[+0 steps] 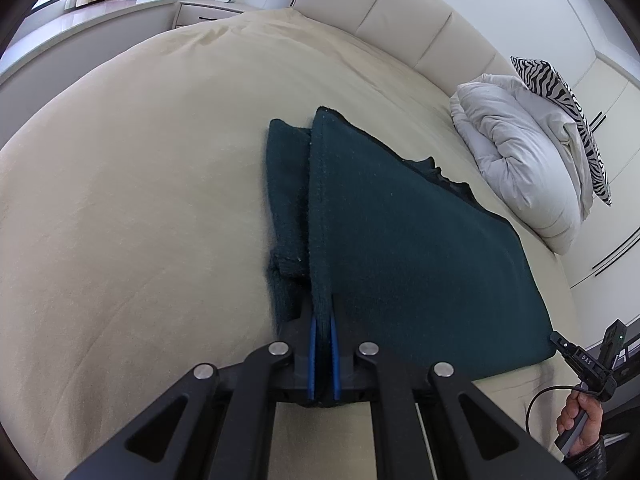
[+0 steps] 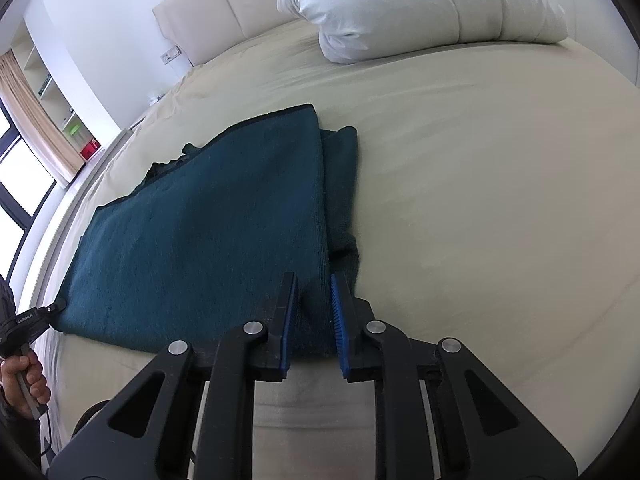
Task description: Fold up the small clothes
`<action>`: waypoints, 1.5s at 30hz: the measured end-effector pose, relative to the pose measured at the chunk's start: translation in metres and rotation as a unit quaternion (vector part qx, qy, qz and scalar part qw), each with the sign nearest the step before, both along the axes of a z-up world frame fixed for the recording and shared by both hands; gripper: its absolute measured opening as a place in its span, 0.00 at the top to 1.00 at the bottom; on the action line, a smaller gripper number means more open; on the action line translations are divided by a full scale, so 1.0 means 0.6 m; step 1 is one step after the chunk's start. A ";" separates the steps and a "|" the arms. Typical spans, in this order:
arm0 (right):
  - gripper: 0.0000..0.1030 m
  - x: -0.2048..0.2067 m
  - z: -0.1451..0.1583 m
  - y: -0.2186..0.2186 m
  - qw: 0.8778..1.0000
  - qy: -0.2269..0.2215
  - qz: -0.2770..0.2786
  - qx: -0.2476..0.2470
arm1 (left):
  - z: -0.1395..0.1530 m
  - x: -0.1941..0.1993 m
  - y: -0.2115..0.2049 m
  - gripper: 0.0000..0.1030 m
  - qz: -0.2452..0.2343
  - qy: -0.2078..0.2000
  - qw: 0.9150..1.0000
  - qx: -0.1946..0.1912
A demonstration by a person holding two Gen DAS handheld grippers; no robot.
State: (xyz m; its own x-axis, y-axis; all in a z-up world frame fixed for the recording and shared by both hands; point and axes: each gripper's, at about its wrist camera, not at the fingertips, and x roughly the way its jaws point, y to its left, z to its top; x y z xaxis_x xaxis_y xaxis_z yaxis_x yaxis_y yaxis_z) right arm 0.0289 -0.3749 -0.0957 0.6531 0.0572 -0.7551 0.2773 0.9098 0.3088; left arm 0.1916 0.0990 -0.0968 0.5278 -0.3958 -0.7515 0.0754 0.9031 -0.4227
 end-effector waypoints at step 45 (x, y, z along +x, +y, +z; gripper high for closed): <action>0.96 -0.050 -0.030 0.016 0.999 0.037 -0.009 -0.028 | -0.021 -0.044 0.017 0.94 -0.011 -0.003 1.000 0.006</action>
State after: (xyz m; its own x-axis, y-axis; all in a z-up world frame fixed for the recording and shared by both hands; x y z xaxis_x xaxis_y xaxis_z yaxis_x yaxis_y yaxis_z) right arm -0.0009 -0.3651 -0.1138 0.5951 0.0025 -0.8036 0.3144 0.9195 0.2358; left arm 0.1652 0.1090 -0.1094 0.5245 -0.3984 -0.7525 0.0978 0.9061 -0.4116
